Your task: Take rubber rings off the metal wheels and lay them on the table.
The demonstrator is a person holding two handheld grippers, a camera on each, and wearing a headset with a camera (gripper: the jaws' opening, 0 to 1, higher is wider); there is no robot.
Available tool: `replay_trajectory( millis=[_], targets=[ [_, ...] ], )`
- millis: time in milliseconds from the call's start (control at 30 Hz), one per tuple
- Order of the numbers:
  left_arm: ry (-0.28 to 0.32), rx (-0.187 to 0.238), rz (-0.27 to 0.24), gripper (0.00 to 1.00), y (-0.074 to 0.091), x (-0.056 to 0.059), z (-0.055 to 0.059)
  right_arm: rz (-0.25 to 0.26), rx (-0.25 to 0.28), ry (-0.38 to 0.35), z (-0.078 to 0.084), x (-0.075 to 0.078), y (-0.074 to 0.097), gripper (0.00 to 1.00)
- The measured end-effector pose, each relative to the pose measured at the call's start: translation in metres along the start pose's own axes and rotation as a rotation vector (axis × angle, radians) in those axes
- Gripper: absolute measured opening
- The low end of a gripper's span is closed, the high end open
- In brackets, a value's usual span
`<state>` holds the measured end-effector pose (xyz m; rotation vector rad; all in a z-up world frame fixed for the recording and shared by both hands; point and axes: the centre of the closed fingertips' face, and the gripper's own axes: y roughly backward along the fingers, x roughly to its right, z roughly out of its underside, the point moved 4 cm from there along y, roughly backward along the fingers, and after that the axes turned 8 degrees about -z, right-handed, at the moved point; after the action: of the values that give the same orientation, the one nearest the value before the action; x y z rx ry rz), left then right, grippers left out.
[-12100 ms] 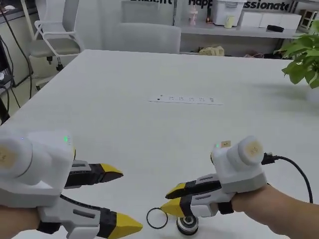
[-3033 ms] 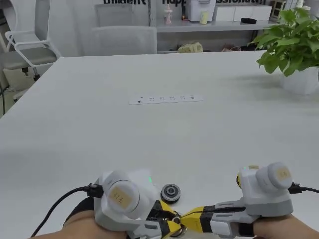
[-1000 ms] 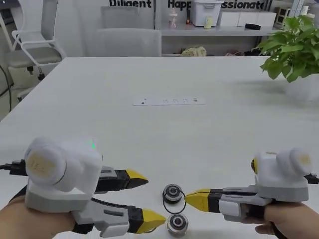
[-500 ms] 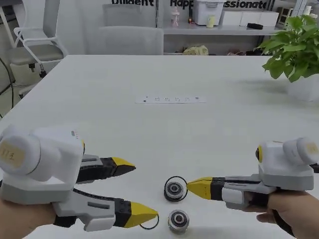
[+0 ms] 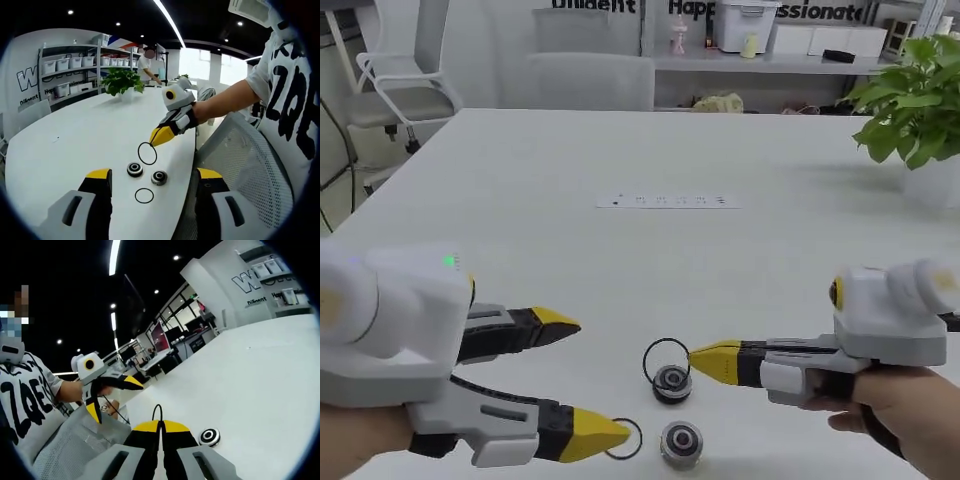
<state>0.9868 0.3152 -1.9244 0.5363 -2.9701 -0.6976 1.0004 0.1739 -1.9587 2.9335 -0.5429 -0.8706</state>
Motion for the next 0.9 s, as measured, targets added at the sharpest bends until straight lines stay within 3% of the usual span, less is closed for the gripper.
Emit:
replay_trajectory(
  millis=[467, 900],
  targets=[
    [0.008, -0.006, -0.035, 0.7, 0.014, -0.003, 0.006, -0.034, -0.04, 0.01, -0.002, -0.003, -0.018, 0.0],
    [0.005, -0.026, -0.053, 0.73, 0.022, -0.006, 0.015, -0.043, -0.092, 0.006, 0.007, 0.001, -0.03, 0.0]
  ],
)
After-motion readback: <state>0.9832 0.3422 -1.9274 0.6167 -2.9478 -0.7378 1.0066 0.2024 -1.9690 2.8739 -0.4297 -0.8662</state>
